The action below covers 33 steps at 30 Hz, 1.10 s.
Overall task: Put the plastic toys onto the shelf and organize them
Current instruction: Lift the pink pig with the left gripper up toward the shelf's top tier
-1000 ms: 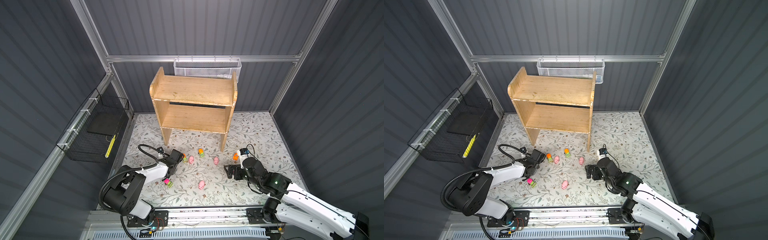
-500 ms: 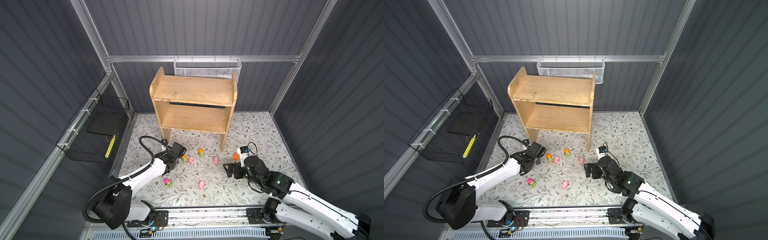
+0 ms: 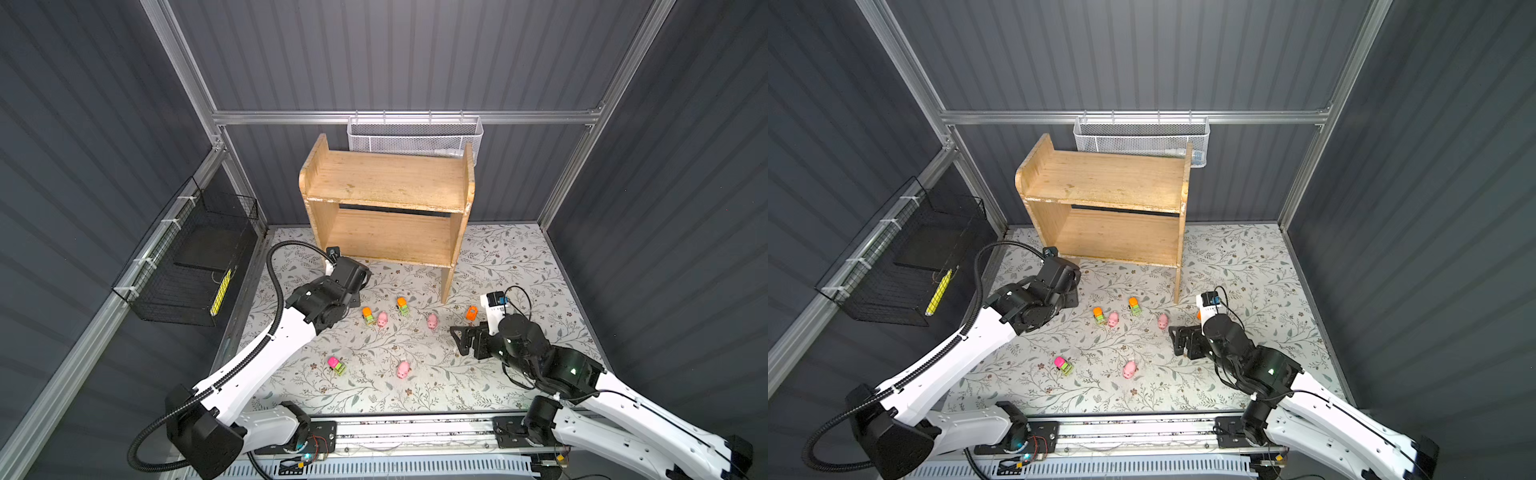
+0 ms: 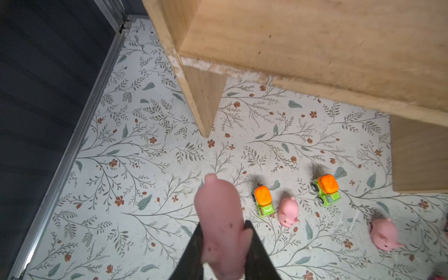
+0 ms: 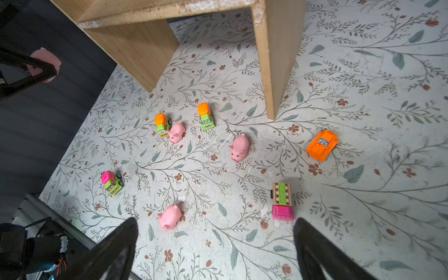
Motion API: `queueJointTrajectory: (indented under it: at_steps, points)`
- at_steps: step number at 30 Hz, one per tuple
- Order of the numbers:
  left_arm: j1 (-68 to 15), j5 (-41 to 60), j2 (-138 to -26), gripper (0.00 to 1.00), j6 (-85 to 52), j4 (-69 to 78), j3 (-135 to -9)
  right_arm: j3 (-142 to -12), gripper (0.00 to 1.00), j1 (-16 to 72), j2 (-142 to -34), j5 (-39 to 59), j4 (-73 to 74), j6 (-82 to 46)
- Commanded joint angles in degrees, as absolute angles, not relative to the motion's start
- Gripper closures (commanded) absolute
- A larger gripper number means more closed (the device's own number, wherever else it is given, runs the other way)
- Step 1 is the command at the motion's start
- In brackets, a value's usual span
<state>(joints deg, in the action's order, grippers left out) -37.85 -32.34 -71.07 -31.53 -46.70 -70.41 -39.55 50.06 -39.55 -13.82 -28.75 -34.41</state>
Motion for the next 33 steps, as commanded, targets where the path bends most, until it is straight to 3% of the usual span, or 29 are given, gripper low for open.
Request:
queueJointTrajectory:
  at_steps: [1, 11, 33]
  points:
    - [-38.1, -30.3, -70.5, 0.73, -28.0, -52.9, -76.5, -41.6, 0.01, 50.6, -39.2, -15.5, -30.6, -33.6]
    - [-38.1, -22.9, -73.1, 0.73, -22.6, -59.4, -95.0, -44.1, 0.01, 51.5, -40.1, -15.8, -30.9, -32.5]
    - [-38.1, -21.3, -91.2, 0.72, -13.4, -72.6, -137.2, -53.0, 0.01, 53.2, -43.1, -12.6, -33.0, -28.5]
